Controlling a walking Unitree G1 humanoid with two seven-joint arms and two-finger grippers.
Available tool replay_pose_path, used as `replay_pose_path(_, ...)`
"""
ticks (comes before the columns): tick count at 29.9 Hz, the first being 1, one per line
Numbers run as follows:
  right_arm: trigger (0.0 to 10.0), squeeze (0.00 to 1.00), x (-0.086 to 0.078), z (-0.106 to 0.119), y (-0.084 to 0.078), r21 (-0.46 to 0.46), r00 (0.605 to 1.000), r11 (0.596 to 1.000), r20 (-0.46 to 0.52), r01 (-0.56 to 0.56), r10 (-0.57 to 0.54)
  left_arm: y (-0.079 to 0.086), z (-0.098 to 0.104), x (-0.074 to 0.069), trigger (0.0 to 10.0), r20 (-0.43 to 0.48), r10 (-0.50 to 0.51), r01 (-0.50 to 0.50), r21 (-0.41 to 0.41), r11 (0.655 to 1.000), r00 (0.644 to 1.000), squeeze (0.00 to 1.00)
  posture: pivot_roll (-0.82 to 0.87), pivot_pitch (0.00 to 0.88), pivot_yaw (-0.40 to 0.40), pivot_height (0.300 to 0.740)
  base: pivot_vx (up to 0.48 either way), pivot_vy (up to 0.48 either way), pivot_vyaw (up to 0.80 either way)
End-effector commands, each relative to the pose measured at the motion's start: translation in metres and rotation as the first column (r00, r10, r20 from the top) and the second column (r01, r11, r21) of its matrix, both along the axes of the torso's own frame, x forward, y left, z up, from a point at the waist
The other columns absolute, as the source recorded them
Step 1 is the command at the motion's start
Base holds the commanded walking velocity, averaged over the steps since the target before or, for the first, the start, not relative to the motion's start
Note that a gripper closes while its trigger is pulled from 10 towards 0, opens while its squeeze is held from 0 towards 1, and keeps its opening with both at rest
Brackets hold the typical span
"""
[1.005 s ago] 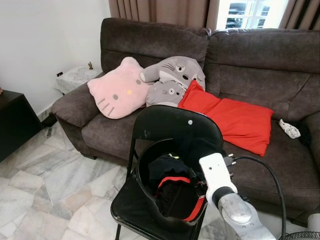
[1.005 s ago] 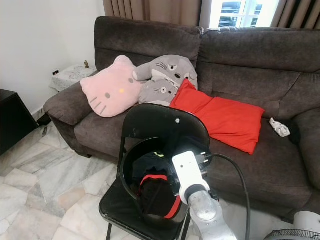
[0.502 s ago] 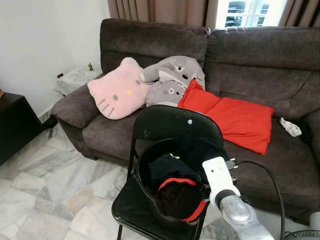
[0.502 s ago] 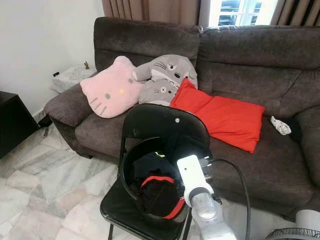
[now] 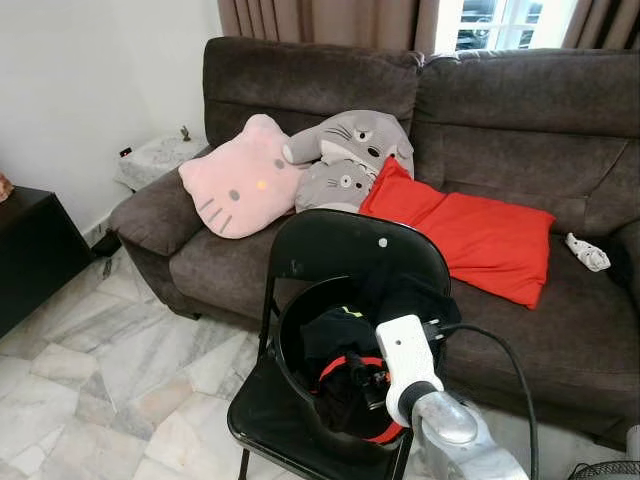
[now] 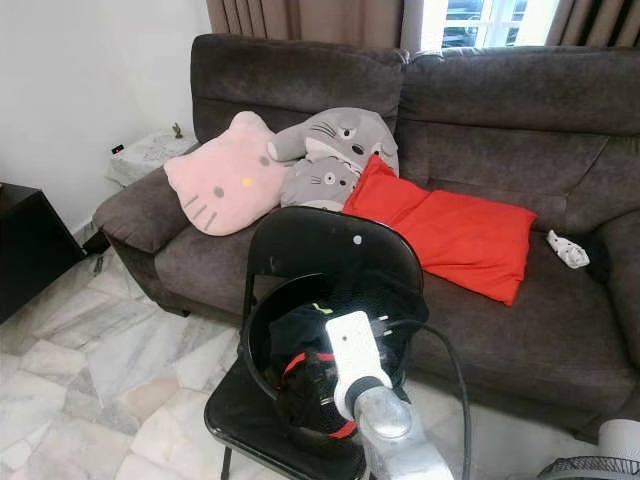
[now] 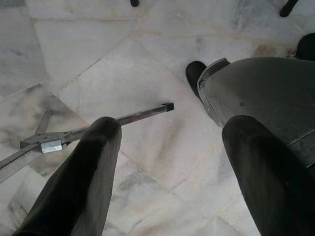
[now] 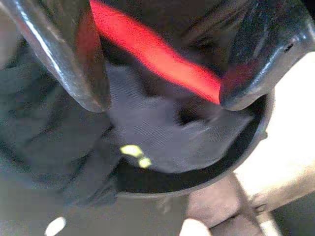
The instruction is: Hang hanger
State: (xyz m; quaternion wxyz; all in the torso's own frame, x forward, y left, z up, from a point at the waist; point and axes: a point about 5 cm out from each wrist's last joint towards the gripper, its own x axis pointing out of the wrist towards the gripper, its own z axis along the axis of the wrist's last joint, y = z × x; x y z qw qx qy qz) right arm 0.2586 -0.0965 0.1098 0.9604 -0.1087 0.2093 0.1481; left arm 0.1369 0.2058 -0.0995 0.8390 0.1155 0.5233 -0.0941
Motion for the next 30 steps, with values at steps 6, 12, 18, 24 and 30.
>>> replay_pose_path(6,10.0,0.00,0.007,0.026,-0.002,0.128,0.991,0.991,0.123,0.041,-0.056,0.005,0.000,-0.002,10.0,-0.014,-0.014,0.015,0.019,1.000,1.000,0.00,-0.12,0.000,0.121,0.740,0.000,0.000,0.00)
replay_pose_path(12,10.0,0.00,0.001,0.030,-0.007,-0.013,0.987,1.000,0.162,-0.012,0.014,0.004,0.000,-0.002,10.0,-0.012,-0.011,0.011,0.015,1.000,1.000,0.00,-0.13,0.000,0.115,0.740,0.000,0.000,0.00)
replay_pose_path(18,10.0,0.00,0.003,0.025,-0.052,-0.169,0.983,0.974,0.129,0.153,-0.132,0.002,0.000,-0.001,10.0,-0.015,-0.014,0.014,0.007,1.000,1.000,0.00,-0.14,0.000,0.114,0.740,0.000,0.000,0.00)
replay_pose_path(24,10.0,0.00,-0.005,0.035,-0.051,-0.231,0.995,0.973,0.089,-0.017,0.038,0.000,0.000,0.000,10.0,-0.014,-0.016,0.016,0.002,1.000,1.000,0.00,-0.15,0.000,0.112,0.740,0.000,0.000,0.00)
replay_pose_path(30,10.0,0.00,-0.013,0.050,-0.060,-0.327,0.990,0.943,0.097,-0.066,0.103,0.000,0.000,0.001,10.0,-0.011,-0.018,0.018,0.001,1.000,1.000,0.00,-0.18,0.000,0.120,0.740,0.000,0.000,0.00)
